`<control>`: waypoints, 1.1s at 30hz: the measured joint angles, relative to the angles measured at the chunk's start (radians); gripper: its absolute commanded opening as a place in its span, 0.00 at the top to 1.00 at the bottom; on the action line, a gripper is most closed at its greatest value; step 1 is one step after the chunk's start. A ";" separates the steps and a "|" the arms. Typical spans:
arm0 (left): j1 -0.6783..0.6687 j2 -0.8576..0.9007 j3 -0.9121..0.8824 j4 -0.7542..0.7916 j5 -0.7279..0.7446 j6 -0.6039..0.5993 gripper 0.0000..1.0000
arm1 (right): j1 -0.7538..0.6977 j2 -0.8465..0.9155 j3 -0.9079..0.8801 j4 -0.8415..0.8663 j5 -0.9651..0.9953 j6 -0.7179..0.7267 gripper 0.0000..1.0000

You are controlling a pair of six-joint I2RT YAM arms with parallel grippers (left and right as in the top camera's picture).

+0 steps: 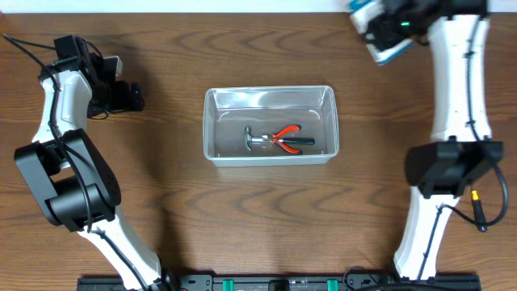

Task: Pack container
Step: 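Lift the box and carry it left over the container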

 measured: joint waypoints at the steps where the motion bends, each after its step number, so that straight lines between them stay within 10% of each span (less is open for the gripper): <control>1: 0.000 0.000 0.000 0.000 0.000 0.000 0.02 | 0.029 0.000 0.000 -0.016 -0.002 -0.005 0.52; 15: 0.000 0.000 0.000 0.000 0.000 0.000 0.02 | 0.367 0.000 0.000 -0.228 -0.003 -0.230 0.51; 33: 0.000 0.000 0.000 0.000 0.000 0.000 0.02 | 0.400 0.002 -0.274 -0.192 -0.005 -0.349 0.54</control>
